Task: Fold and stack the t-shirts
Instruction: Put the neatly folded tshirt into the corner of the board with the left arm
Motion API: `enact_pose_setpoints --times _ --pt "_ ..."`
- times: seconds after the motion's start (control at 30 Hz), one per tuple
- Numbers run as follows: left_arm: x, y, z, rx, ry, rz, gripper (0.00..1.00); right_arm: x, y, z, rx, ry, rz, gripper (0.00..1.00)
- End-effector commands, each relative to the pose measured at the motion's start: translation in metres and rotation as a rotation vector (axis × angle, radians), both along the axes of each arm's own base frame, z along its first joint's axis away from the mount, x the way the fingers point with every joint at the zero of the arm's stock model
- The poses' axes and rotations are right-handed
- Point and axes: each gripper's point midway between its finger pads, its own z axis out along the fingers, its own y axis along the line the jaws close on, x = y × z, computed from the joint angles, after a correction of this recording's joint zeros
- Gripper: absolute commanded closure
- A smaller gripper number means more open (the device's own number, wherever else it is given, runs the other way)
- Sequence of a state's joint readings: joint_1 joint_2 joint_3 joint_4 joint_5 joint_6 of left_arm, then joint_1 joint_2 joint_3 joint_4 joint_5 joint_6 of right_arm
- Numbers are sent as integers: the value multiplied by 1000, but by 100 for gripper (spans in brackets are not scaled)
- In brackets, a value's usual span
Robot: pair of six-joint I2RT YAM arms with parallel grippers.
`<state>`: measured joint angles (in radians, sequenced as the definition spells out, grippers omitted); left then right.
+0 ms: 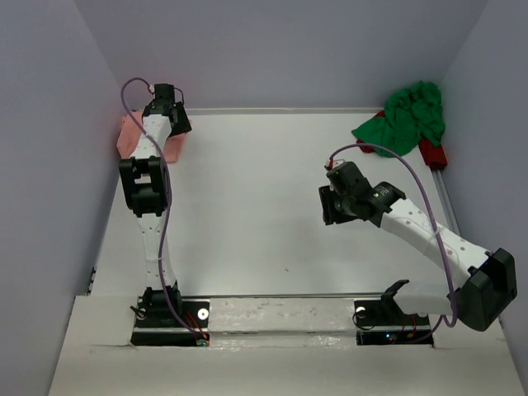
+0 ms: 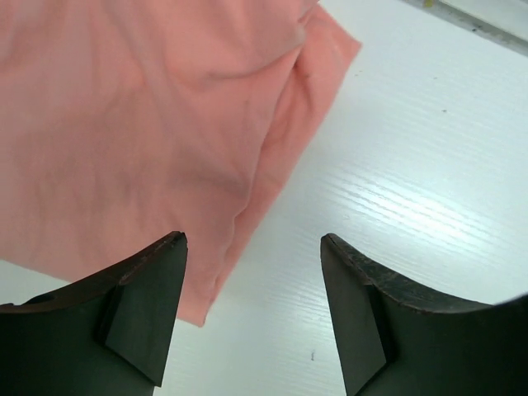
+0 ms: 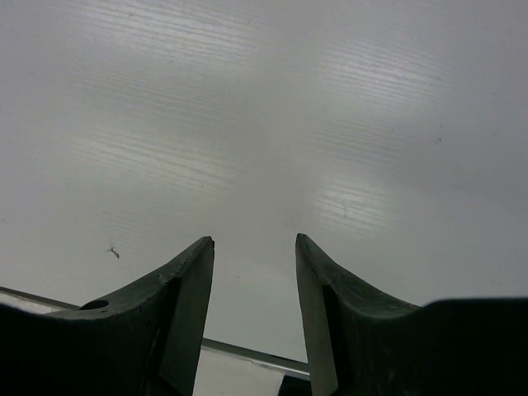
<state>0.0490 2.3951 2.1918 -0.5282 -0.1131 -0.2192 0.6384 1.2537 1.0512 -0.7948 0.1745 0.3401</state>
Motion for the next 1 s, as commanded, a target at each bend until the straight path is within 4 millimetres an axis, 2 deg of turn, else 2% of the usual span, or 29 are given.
enact_pose_setpoints --times 0.0,0.03,0.07,0.1,0.13,0.23,0.27,0.3,0.33,0.37,0.4,0.47,0.5,0.57,0.6,0.63,0.67,0.7,0.73,0.83,0.87,0.93,0.97 --pt "5 -14 86 8 -181 -16 24 0 7 19 83 -69 0 50" --pt "4 -13 91 12 -192 -14 24 0 6 18 82 -68 -2 50" --pt "3 -21 95 16 -198 -25 24 0 5 19 86 -73 -8 50" --pt "0 -23 110 13 -222 -23 24 0 4 18 85 -77 -16 50" --pt "-1 -48 118 2 -234 -63 24 0 4 19 86 -80 -17 50" --pt "-13 -77 151 -21 -276 -111 25 1 4 26 98 -101 -13 52" --pt "-19 -98 157 -33 -281 -150 25 2 3 30 101 -116 -14 52" --pt "-26 -108 163 -33 -279 -167 25 1 2 39 114 -148 -13 52" --pt "-39 -117 174 -37 -291 -173 25 4 -1 44 110 -173 -22 52" --pt "-48 -139 180 -43 -300 -212 25 4 -3 51 114 -196 -16 52" --pt "-65 -148 187 -45 -306 -231 25 6 -4 57 110 -213 -21 51" --pt "-85 -167 195 -48 -325 -274 25 6 -8 63 107 -233 -28 51" --pt "-106 -182 202 -62 -345 -305 25 8 -11 69 105 -264 -42 50" --pt "-126 -199 207 -115 -361 -335 25 11 -14 74 106 -283 -64 49" --pt "-149 -218 227 -151 -402 -389 25 11 -14 76 112 -289 -65 49" --pt "-165 -227 210 -159 -367 -411 25 12 -13 79 121 -293 -70 49" --pt "-178 -237 210 -170 -375 -432 24 12 -13 82 131 -299 -82 49" --pt "-204 -260 231 -202 -443 -478 23 11 -8 83 158 -295 -75 49" --pt "-220 -268 211 -203 -410 -498 18 10 -8 87 175 -305 -80 49" --pt "-259 -289 203 -250 -413 -547 14 7 -9 84 210 -303 -115 49" --pt "-276 -305 199 -259 -401 -593 14 5 -11 85 227 -307 -130 49" --pt "-294 -309 201 -265 -411 -600 14 -1 -12 77 232 -292 -129 50" --pt "-308 -318 193 -266 -396 -624 13 -4 -12 80 252 -298 -125 48"
